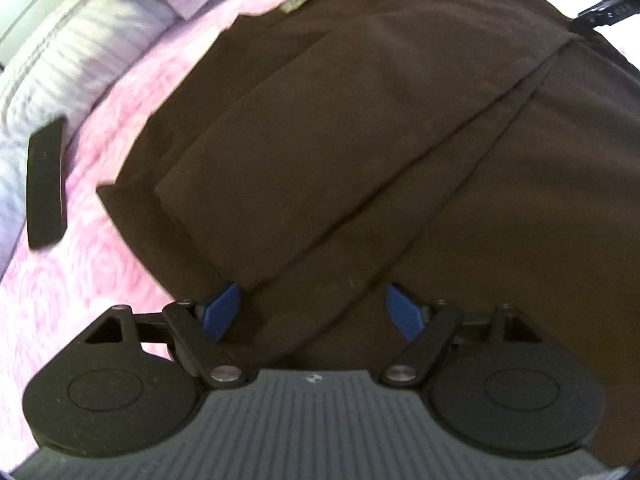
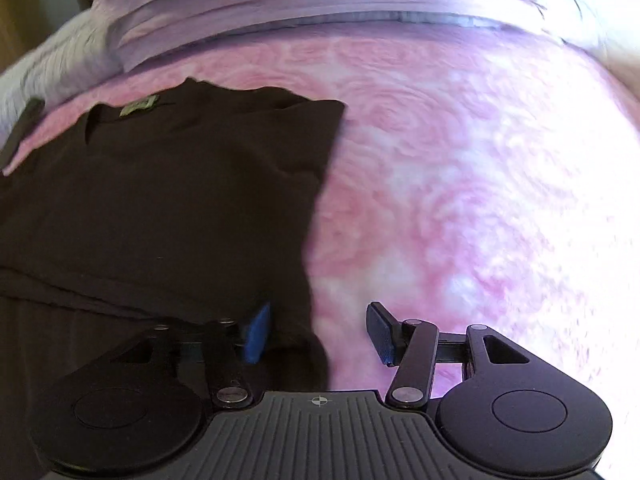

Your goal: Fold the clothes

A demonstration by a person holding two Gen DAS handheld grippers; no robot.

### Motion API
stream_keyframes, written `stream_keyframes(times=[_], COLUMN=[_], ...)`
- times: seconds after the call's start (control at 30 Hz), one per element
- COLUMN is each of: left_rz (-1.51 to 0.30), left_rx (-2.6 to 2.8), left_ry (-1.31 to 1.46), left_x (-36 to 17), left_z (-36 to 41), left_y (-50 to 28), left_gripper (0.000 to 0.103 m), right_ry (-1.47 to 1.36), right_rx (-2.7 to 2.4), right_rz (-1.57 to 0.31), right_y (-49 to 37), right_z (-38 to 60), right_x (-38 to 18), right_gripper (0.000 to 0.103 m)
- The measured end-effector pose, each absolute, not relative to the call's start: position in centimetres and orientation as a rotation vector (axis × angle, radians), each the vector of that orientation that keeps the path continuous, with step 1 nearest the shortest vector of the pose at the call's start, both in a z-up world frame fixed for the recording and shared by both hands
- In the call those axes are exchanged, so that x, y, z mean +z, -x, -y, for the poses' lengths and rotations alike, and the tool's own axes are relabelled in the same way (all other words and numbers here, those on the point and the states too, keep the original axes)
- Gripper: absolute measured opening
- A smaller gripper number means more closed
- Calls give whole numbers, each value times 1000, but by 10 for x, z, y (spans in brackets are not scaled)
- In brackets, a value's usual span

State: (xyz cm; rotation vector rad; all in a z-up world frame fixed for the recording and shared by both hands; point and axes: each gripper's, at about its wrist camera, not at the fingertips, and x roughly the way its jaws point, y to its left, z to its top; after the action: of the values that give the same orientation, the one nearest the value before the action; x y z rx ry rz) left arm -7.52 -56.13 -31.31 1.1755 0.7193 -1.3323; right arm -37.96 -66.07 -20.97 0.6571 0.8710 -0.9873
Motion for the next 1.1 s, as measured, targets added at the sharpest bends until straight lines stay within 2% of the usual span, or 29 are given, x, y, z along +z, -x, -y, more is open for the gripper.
stream_keyframes(times=[0.17,0.37,0.57,0.73,0.83,1.07,1.1], left_rz=[-763,-852,-959,-961,-879,-513,-475], left_rx=[-1272,-1207,-1193,-1246,-1335,-1544,-1553], left_ry=[-1188,-1162,-1173,-1226,-1277,-1443,-1456], left_x=[-293,-277,-285,-292,-289,-286,-289], left_z=[527,462,392,318,272,197,193], left_y=[101,155,208,236,250,280,283], left_gripper=[78,78,78,78,78,77,75], right_ry=[-686,-727,-802,-843,-770,-516,-489], right_rx=[-958,-882,-836,-894,-932,-836,-817], right_rz=[-960,-978,-1032,-1067,-1122,-1142,-1144], right_y=[389,404,422,442,440,406,401], right_z=[637,590,520,464,428,350,342], right_x=[-209,-192,-195,-196,-186,-155,-154], right_gripper=[53,53,53,53,53,53,53])
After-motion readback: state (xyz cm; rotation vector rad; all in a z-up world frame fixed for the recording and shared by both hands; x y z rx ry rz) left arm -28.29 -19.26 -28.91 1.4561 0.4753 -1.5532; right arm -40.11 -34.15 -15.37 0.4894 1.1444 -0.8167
